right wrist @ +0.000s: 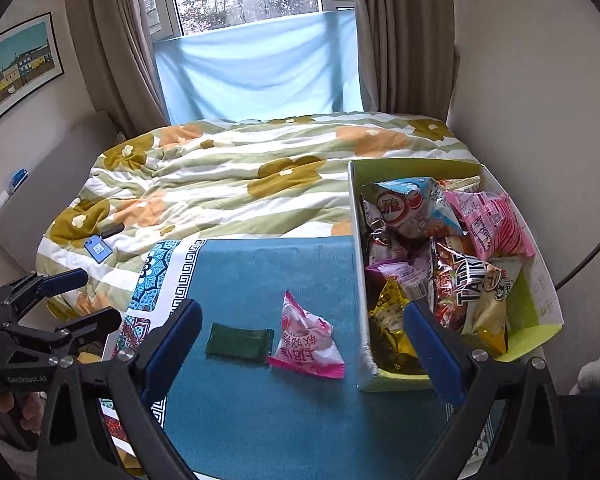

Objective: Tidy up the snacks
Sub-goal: 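Move both tools back over the last two snacks, then grasp the pink strawberry bag with the right tool while the left tool grasps the dark green packet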

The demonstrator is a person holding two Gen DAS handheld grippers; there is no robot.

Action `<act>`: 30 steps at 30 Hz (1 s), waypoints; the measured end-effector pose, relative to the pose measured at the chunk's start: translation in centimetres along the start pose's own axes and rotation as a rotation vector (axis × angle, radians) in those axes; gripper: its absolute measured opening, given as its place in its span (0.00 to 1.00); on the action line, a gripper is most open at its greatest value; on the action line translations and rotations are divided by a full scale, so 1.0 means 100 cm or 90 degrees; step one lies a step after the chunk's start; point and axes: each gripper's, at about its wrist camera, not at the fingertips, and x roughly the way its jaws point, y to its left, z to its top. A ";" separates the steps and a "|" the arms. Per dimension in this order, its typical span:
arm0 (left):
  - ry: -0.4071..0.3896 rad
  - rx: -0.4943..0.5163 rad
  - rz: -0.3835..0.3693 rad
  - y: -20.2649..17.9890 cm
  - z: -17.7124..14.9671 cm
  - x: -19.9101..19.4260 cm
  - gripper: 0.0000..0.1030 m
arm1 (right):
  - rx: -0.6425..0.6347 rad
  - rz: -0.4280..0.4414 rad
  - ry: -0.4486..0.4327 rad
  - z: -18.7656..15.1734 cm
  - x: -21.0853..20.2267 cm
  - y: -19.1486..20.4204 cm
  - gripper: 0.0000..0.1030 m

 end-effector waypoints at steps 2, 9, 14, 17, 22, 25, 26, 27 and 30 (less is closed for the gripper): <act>0.020 0.059 -0.027 0.000 0.000 0.016 0.84 | -0.004 -0.009 -0.002 -0.005 0.006 0.009 0.97; 0.083 0.232 -0.077 -0.005 -0.004 0.082 0.84 | -0.031 -0.038 0.020 -0.031 0.037 0.028 0.97; 0.123 0.289 -0.111 -0.014 -0.014 0.136 0.84 | -0.014 -0.050 0.049 -0.054 0.062 0.028 0.97; 0.143 0.315 -0.122 -0.020 -0.023 0.162 0.81 | -0.002 -0.059 0.073 -0.064 0.078 0.025 0.97; 0.166 0.321 -0.109 -0.023 -0.033 0.189 0.74 | -0.009 -0.065 0.102 -0.077 0.104 0.025 0.97; 0.179 0.285 -0.099 -0.018 -0.032 0.201 0.68 | -0.022 -0.063 0.113 -0.084 0.115 0.026 0.97; 0.178 0.269 -0.098 -0.015 -0.031 0.203 0.67 | -0.028 -0.064 0.115 -0.086 0.118 0.028 0.97; 0.171 0.258 -0.094 -0.013 -0.030 0.203 0.66 | -0.033 -0.065 0.116 -0.087 0.121 0.028 0.97; 0.165 0.237 -0.081 -0.010 -0.028 0.205 0.61 | -0.040 -0.064 0.120 -0.087 0.129 0.030 0.97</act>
